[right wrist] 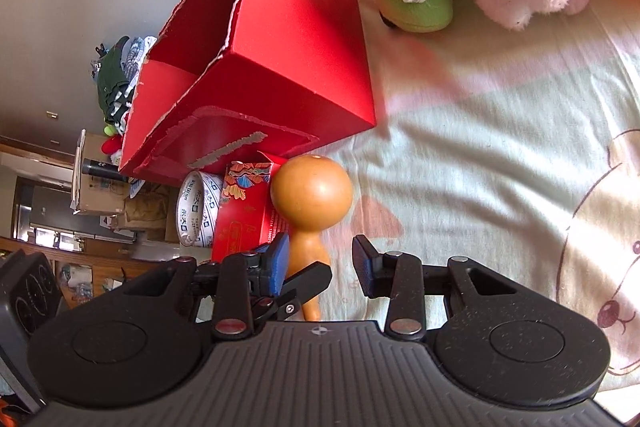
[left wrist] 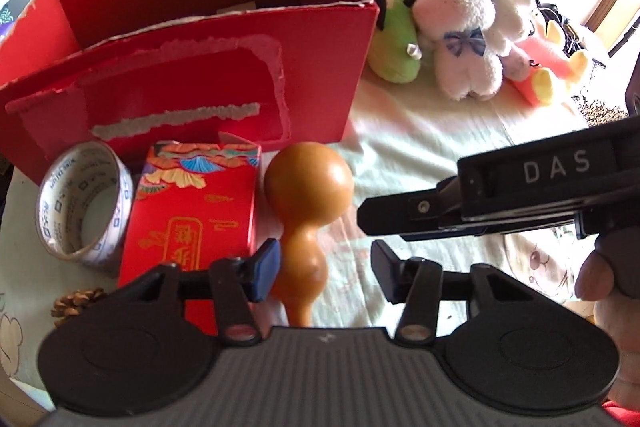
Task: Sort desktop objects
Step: 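Withdraw the left gripper and move the right gripper to the orange gourd, then close the right gripper on the orange gourd toy's neck and lift it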
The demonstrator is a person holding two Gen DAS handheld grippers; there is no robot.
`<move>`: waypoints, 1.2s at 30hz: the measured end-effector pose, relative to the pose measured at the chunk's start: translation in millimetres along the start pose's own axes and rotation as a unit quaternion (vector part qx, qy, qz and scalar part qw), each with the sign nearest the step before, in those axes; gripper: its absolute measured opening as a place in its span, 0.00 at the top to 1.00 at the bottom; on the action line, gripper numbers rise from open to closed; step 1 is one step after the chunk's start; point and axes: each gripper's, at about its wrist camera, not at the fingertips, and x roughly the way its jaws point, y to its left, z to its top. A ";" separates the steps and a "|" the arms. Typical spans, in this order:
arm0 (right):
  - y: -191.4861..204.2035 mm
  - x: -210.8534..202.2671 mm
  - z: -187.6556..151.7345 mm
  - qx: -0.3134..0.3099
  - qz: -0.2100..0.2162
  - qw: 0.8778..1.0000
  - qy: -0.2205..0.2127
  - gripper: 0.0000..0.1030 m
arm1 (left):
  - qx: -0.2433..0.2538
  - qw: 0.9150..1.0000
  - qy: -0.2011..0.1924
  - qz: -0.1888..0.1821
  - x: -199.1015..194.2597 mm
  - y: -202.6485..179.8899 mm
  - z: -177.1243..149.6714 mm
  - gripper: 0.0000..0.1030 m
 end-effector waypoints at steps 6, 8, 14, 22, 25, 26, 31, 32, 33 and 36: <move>3.4 17.6 5.8 -0.011 -0.014 1.000 0.005 0.62 | -0.009 1.000 0.018 -0.019 7.2 7.8 1.8 0.50; 2.2 22.4 7.6 -0.010 -0.014 1.000 0.009 0.62 | -0.006 0.999 0.028 -0.017 11.9 8.9 1.5 0.50; -1.0 36.2 12.7 -0.008 -0.022 1.000 0.021 0.62 | 0.002 0.999 0.042 -0.022 21.0 10.6 5.7 0.54; -0.5 40.3 14.1 -0.018 -0.027 0.999 0.029 0.69 | 0.040 0.997 0.061 -0.024 30.9 2.3 5.4 0.61; -1.0 34.3 14.6 -0.025 -0.035 0.999 0.023 0.70 | 0.052 0.996 0.062 -0.032 30.8 -0.4 6.9 0.61; -0.9 33.1 13.1 -0.024 -0.038 0.999 0.020 0.70 | 0.057 0.996 0.063 -0.034 31.3 -1.8 8.8 0.61; -5.7 18.2 11.1 -0.009 -0.049 0.999 0.003 0.70 | 0.095 0.992 0.060 -0.049 28.0 -17.2 10.5 0.61; -5.4 13.7 11.3 -0.007 -0.051 0.999 -0.003 0.70 | 0.104 0.992 0.057 -0.053 25.9 -21.0 11.2 0.61; -5.8 8.8 11.0 -0.006 -0.053 0.999 -0.009 0.70 | 0.113 0.990 0.054 -0.057 24.8 -26.0 13.7 0.61; -1.9 -4.8 9.5 -0.009 -0.063 0.997 -0.031 0.70 | 0.137 0.987 0.043 -0.071 17.4 -40.0 20.5 0.62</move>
